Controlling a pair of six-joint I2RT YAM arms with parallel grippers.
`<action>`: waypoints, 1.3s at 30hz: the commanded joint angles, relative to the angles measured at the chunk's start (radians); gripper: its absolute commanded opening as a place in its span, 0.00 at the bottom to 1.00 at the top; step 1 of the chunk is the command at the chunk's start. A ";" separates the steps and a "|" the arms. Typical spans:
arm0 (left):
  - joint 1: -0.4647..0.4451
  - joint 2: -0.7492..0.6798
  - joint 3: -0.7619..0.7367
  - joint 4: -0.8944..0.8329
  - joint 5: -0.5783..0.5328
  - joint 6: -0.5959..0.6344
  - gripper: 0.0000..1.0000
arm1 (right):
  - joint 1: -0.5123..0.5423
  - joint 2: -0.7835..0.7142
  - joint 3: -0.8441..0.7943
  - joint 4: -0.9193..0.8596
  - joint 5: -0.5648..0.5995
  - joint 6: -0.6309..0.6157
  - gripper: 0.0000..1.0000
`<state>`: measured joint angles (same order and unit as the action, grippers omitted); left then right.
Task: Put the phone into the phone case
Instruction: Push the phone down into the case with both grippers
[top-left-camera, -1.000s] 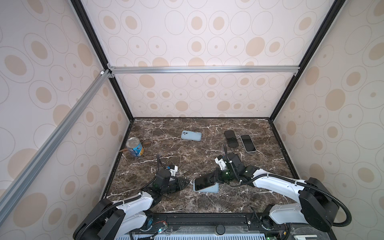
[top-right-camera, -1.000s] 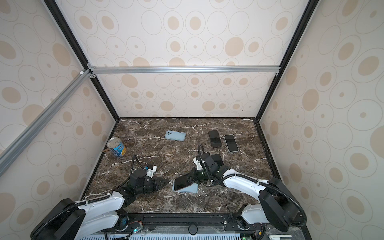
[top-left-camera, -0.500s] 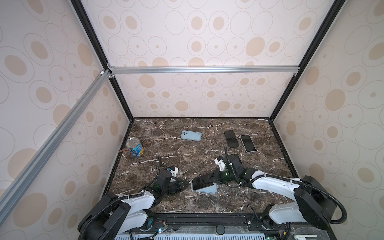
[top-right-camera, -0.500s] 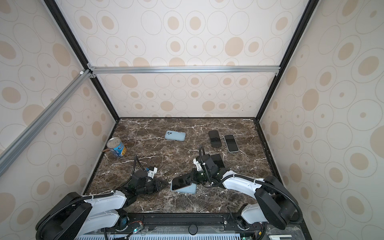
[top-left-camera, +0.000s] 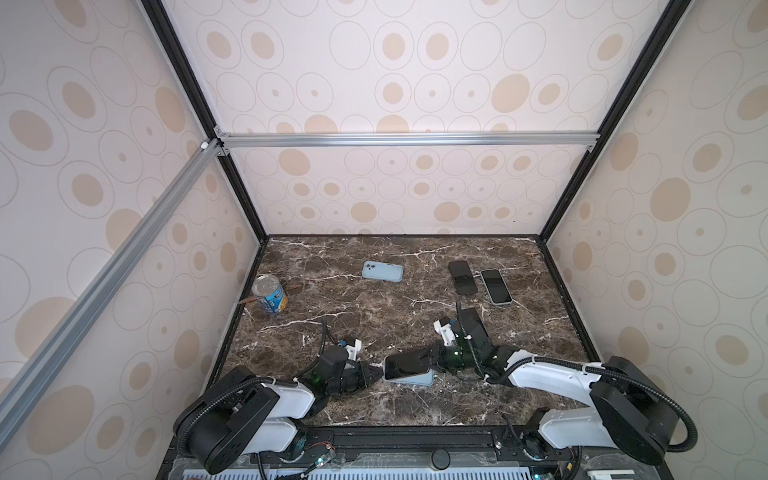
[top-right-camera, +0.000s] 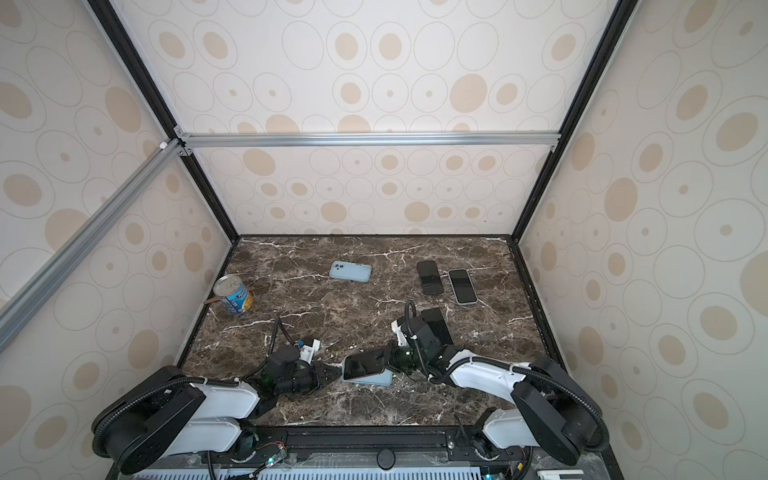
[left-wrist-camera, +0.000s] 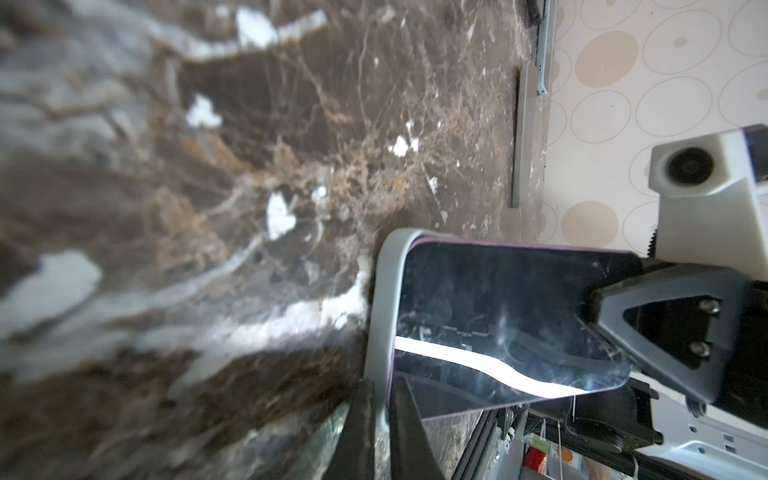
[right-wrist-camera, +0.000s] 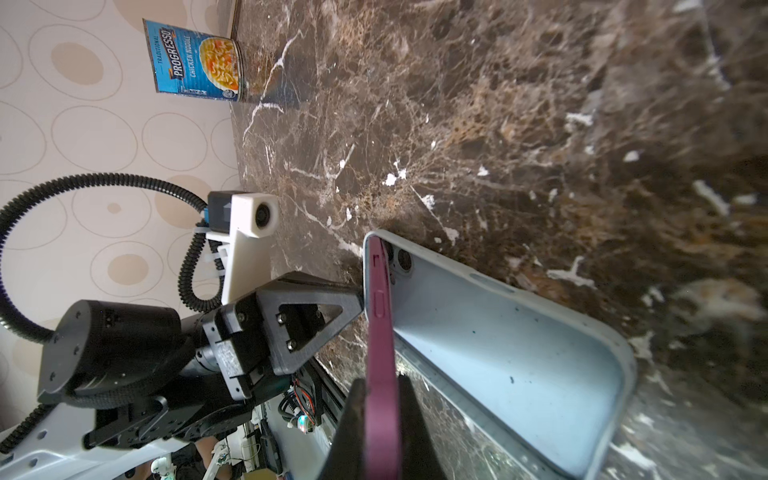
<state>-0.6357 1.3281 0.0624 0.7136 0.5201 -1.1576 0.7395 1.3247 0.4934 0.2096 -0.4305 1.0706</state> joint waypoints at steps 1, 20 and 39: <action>-0.040 0.022 -0.006 0.093 -0.002 -0.057 0.11 | -0.004 0.010 -0.032 -0.096 0.101 0.024 0.00; -0.074 0.032 0.041 -0.021 -0.155 -0.020 0.26 | -0.069 0.113 0.035 -0.171 -0.098 -0.141 0.00; -0.072 0.076 0.126 -0.109 -0.155 0.092 0.30 | -0.128 0.257 0.065 -0.179 -0.154 -0.231 0.00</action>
<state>-0.7006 1.3605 0.1833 0.6228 0.3309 -1.0782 0.6006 1.5131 0.5930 0.1898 -0.6830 0.8661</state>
